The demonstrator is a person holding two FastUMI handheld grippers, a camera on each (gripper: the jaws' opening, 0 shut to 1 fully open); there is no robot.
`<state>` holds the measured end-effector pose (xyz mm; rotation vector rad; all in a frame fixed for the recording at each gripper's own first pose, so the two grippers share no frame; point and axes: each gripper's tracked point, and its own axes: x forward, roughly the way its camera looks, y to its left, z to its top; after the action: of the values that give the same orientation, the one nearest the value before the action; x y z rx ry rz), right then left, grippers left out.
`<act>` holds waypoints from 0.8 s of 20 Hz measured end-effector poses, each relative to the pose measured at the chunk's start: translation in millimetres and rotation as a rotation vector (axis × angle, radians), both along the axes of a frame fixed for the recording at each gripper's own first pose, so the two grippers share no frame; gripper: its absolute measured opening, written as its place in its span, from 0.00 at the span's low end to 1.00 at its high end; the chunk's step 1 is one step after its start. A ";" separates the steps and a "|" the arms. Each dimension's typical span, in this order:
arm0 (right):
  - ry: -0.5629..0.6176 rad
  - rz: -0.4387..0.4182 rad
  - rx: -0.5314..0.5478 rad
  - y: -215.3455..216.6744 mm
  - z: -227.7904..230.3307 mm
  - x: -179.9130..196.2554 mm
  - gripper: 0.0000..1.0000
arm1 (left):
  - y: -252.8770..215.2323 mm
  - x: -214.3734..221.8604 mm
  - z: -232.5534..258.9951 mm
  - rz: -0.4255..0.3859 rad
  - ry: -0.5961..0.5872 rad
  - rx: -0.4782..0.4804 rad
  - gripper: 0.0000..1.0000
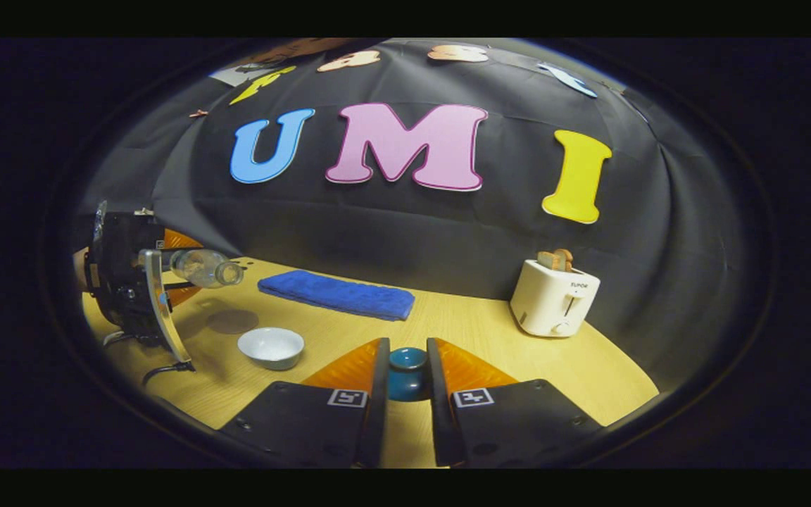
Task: Open the teacup lid with one hand, grasp the water bottle and pour water into the teacup with the other hand; after pouring, place the water bottle on the coaster and then close the teacup lid.
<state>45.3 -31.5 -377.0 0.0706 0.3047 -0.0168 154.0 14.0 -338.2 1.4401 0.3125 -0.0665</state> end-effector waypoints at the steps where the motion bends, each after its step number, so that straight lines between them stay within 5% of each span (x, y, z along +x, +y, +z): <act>1: -0.001 0.000 -0.003 -1.1 1.0 -0.2 0.34 | -1.0 2.4 0.6 -0.006 0.000 0.022 0.75; 16: -0.021 -0.012 -0.006 -11.8 3.7 -8.1 0.34 | -3.8 20.4 5.5 -0.087 -0.050 0.234 0.76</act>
<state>37.2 -43.3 -373.2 0.0669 0.2837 -0.0287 174.3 10.2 -332.6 1.6848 0.2215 -0.0660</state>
